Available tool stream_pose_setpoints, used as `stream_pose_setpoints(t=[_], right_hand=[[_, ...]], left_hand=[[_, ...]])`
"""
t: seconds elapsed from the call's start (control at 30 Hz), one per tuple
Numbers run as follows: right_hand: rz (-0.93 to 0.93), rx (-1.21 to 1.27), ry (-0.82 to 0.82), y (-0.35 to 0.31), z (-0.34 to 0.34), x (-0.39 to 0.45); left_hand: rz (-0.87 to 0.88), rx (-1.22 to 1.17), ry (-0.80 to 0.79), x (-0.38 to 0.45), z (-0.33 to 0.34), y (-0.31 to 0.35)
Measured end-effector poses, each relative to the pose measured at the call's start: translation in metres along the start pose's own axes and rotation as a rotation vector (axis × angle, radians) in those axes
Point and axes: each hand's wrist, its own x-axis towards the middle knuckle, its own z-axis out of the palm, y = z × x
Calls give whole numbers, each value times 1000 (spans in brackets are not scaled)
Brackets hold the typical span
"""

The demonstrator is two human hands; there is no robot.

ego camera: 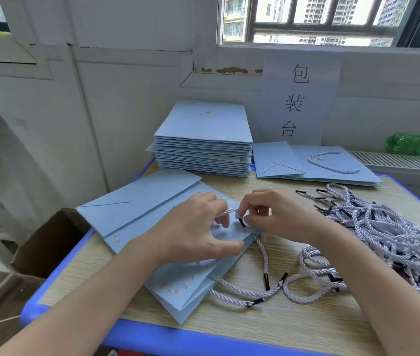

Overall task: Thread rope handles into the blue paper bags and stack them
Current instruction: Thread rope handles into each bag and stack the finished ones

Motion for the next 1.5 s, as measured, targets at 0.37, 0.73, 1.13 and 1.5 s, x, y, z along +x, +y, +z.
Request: stream_pose_setpoints(t=[0.37, 0.73, 1.13, 1.5], right_hand=[[-16, 40, 107, 0, -3, 0], [-36, -47, 346, 3, 10, 2], [161, 141, 271, 1, -25, -8], [417, -342, 288, 33, -16, -2]], left_hand=[[-38, -165, 189, 0, -2, -3], [-84, -171, 333, 2, -4, -6], [-236, -143, 296, 5, -6, -10], [-197, -99, 117, 3, -2, -12]])
